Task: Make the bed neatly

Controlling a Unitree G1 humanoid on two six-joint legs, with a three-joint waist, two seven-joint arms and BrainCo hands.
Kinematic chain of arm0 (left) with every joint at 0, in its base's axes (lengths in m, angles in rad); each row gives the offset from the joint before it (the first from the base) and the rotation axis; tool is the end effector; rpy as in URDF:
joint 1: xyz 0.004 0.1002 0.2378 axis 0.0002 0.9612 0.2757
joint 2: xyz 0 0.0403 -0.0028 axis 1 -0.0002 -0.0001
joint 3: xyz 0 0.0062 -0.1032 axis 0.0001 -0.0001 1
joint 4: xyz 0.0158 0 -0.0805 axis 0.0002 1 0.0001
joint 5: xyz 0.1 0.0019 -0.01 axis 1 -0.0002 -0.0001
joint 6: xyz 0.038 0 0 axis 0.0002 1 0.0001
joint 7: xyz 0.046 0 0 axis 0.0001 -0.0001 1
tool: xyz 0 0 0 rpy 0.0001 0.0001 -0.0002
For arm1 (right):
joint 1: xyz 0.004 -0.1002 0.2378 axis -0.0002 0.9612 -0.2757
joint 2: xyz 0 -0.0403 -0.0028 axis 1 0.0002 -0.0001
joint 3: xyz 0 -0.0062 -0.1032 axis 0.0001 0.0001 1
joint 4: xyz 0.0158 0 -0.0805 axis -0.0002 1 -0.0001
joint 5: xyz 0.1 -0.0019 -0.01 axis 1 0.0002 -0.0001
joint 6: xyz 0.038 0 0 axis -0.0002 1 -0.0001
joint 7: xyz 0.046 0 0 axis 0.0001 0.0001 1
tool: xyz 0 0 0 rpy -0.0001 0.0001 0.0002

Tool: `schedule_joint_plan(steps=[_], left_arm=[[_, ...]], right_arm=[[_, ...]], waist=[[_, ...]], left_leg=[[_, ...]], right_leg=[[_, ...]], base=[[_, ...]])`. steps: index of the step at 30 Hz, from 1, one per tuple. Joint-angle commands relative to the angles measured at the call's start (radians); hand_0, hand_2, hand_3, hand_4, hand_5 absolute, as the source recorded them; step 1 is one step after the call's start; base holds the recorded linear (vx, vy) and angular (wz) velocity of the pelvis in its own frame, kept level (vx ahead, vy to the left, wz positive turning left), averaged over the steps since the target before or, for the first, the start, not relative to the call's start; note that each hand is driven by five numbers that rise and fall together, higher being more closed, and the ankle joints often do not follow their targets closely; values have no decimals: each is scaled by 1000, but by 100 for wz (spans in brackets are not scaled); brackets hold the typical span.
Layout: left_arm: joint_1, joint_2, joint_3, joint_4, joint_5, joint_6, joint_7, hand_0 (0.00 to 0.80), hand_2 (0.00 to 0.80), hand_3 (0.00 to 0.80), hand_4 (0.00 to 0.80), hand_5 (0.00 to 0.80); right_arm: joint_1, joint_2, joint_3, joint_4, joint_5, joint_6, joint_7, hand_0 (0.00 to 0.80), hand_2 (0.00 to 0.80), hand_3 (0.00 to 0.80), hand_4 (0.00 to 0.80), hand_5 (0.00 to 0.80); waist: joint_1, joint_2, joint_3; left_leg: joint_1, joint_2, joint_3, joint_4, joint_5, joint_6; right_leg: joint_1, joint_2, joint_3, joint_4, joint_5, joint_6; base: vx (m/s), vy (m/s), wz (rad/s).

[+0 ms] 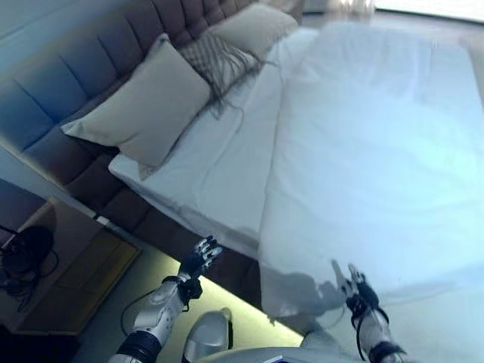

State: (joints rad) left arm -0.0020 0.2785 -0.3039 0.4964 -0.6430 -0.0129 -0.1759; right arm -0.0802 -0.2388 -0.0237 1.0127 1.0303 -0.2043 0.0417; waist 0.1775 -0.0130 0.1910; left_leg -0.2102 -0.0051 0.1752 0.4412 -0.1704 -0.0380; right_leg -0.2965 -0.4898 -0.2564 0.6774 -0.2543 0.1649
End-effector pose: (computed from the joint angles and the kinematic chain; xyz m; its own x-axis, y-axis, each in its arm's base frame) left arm 0.1704 0.1756 -0.0456 0.8393 -0.2858 -0.4625 0.1169 0.9256 -0.3599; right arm 0.1402 -0.2368 -0.0832 0.6921 -0.3267 -0.6436 0.6706 0.6207 0.4061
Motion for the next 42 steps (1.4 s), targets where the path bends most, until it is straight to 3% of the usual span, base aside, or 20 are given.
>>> schedule_joint_plan(steps=[1,7,13,14,24,28,31,36,42], left_arm=[[-50,23,-11,-95,-30,-111,15,0,0,0,0,0],[-176,17,-66,-69,-118,-189,67,0,0,0,0,0],[-203,-21,-82,-30,-145,-239,88,0,0,0,0,0],[-199,-24,-81,-31,-148,-246,88,0,0,0,0,0],[-181,-10,-59,-61,-145,-249,97,0,0,0,0,0],[-177,2,-64,-58,-167,-251,100,0,0,0,0,0],[-170,2,-73,-50,-191,-269,92,0,0,0,0,0],[-164,-4,-76,-51,-209,-292,92,0,0,0,0,0],[-161,-10,-60,-62,-204,-317,104,0,0,0,0,0]], right_arm=[[-30,-7,-45,-55,33,-60,33,0,0,0,0,0],[-157,-42,-7,-52,54,-103,16,0,0,0,0,0],[-227,-55,17,-121,11,-127,-50,0,0,0,0,0],[-226,-55,20,-136,4,-131,-59,0,0,0,0,0],[-237,-118,-50,-160,140,-166,-15,0,0,0,0,0],[-286,-155,-122,-144,321,-161,57,0,0,0,0,0],[-298,-174,-153,-150,342,-168,70,0,0,0,0,0],[-283,-158,-140,-208,265,-160,52,0,0,0,0,0],[-232,-99,-137,-271,350,-201,44,0,0,0,0,0]], waist=[[4,20,57],[-4,65,129],[-36,97,155],[-35,102,155],[-43,104,179],[-49,113,184],[-58,124,192],[-72,128,209],[-84,117,226]], left_leg=[[-152,48,-79,177,-79,76],[-332,38,-101,234,-49,59],[-460,40,-98,303,-33,56],[-463,48,-104,318,-62,49],[-467,54,-97,294,-45,45],[-454,51,-97,286,-51,43],[-437,47,-94,271,-49,43],[-433,50,-88,244,-36,39],[-431,61,-81,224,-29,35]], right_leg=[[-178,7,85,-146,382,35],[-337,22,122,-117,399,26],[-474,37,158,-35,388,6],[-481,47,169,-10,357,20],[-480,41,148,-16,349,16],[-475,39,152,-13,337,18],[-472,36,157,-10,328,18],[-471,42,159,-29,328,18],[-456,53,151,-66,333,18]], base=[[-364,38,-9],[-297,24,-15],[-111,84,-7],[-24,59,-11],[-15,-7,-4],[13,20,2],[15,59,0],[-31,29,-2],[-28,-9,-7]])
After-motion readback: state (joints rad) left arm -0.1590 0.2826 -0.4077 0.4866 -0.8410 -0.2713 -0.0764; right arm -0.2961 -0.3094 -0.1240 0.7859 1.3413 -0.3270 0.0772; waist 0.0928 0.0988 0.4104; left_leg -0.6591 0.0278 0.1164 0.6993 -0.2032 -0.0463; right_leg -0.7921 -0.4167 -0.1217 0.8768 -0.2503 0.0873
